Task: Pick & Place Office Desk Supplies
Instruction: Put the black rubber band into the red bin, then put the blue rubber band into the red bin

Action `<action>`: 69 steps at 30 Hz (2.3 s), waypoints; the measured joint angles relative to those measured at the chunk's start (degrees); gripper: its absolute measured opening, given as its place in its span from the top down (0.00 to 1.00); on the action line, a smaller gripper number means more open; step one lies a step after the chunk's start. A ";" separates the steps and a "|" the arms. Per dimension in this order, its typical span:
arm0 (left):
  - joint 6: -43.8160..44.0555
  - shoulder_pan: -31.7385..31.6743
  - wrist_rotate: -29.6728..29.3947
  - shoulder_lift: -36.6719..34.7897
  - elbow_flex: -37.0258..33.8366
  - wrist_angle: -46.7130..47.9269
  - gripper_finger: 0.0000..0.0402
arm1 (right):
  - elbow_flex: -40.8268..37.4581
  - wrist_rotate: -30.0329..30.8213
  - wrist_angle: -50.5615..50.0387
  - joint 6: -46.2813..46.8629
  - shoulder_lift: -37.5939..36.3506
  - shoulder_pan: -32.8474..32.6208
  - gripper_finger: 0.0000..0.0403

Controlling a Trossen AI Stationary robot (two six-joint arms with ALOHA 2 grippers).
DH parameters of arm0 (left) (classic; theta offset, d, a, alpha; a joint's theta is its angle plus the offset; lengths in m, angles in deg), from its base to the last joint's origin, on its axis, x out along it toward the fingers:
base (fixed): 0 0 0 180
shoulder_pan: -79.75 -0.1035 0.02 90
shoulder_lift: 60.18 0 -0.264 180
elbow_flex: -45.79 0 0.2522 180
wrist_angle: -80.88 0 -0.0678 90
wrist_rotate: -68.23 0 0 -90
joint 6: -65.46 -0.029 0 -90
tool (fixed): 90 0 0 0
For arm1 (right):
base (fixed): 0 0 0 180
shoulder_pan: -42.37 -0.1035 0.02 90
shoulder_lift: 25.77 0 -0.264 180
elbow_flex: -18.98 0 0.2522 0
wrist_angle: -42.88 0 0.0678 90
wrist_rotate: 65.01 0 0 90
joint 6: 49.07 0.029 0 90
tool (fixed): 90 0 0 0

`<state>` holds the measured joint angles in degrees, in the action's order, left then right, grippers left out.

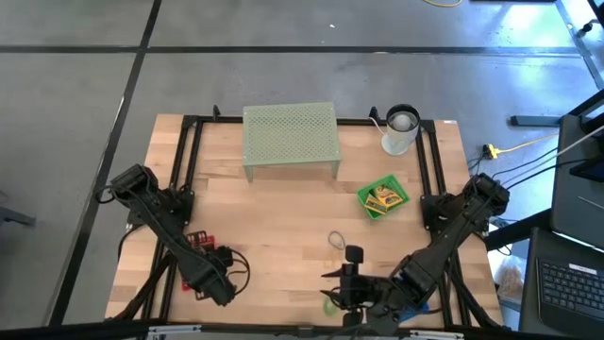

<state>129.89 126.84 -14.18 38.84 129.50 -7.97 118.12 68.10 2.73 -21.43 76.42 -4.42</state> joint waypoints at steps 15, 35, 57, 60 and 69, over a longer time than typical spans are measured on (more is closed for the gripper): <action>-2.66 -2.80 7.41 0.00 0.63 0.81 0.72 | 0.00 -0.51 -8.13 5.03 0.00 3.01 0.60; -6.20 -6.45 -2.08 0.00 10.60 0.59 0.74 | -4.93 -8.29 -35.05 33.22 -0.09 7.87 0.60; -4.10 -7.61 -21.31 -0.02 11.50 -6.69 0.74 | -25.66 -21.33 4.48 31.72 -0.04 20.96 0.60; -6.82 -7.58 -23.30 -0.02 11.50 -9.37 0.74 | -25.92 -21.24 5.06 31.71 -0.04 20.77 0.60; -12.93 -7.58 -27.43 -0.02 11.50 -15.32 0.75 | -25.92 -18.22 5.61 31.99 1.62 19.34 0.60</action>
<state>116.96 119.25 -41.61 38.82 141.00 -23.30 92.20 49.88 8.34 10.56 78.04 14.92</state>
